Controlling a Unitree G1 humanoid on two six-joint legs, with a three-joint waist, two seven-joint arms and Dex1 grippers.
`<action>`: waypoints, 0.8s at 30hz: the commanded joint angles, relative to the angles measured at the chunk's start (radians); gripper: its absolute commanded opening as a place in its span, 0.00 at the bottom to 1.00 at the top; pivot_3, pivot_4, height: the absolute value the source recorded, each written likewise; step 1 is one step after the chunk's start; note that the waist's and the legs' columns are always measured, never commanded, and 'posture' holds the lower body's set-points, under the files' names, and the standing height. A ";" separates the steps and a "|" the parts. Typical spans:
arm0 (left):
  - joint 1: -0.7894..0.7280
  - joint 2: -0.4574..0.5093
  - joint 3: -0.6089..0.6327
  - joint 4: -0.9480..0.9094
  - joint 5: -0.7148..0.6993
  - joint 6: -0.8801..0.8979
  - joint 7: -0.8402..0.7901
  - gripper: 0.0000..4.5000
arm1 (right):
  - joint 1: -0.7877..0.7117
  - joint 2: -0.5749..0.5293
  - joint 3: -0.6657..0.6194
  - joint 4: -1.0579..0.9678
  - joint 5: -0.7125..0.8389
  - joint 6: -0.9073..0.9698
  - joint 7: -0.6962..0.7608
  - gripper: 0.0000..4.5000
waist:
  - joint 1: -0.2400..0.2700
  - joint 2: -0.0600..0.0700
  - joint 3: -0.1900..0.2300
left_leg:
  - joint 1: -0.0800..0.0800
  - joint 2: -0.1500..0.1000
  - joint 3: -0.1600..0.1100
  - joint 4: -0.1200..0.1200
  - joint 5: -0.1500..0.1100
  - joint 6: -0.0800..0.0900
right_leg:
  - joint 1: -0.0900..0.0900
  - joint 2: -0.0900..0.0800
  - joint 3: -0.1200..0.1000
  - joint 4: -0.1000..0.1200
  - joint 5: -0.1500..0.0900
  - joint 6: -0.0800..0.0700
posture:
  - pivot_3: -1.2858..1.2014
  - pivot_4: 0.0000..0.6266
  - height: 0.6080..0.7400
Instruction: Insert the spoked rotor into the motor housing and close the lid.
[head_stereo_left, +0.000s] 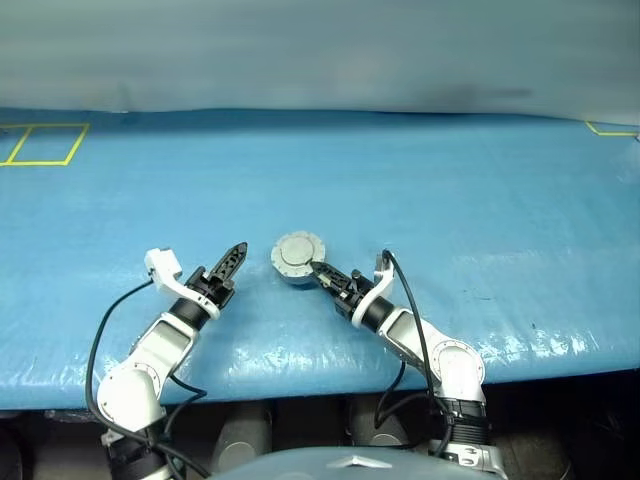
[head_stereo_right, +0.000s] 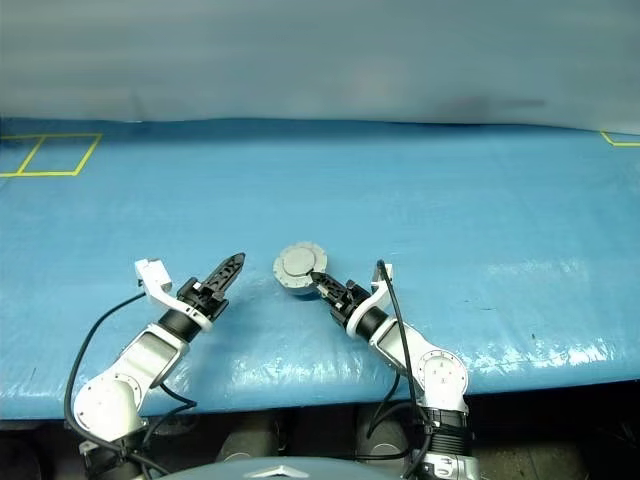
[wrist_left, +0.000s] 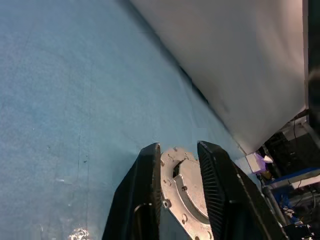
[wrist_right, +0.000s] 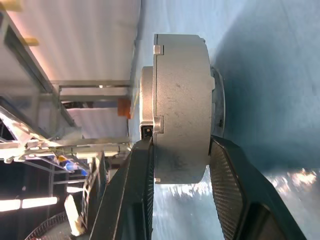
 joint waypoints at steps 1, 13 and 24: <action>0.033 -0.040 -0.006 -0.014 -0.138 -0.025 0.021 0.65 | -0.078 0.046 -0.021 -0.053 0.067 -0.043 0.034 0.27 | 0.000 -0.001 0.001 | 0.000 0.000 0.000 0.000 0.000 0.000 | 0.000 0.000 0.000 0.000 0.000 0.000 | 0.52 0.24 1.00; 0.102 -0.077 -0.109 0.039 -0.334 -0.113 0.088 1.00 | -0.129 0.064 0.019 -0.070 0.103 -0.038 0.011 0.27 | 0.002 0.000 0.001 | 0.000 0.000 0.000 0.000 0.000 0.000 | 0.000 0.001 0.001 0.000 0.000 -0.001 | 0.52 0.24 1.00; 0.105 -0.072 -0.193 0.088 -0.415 -0.181 0.034 1.00 | -0.074 0.078 0.135 -0.115 0.156 -0.008 -0.041 0.27 | 0.003 0.000 0.001 | 0.000 0.000 0.000 0.000 0.000 0.001 | 0.000 0.001 0.001 0.000 0.000 -0.001 | 0.52 0.24 1.00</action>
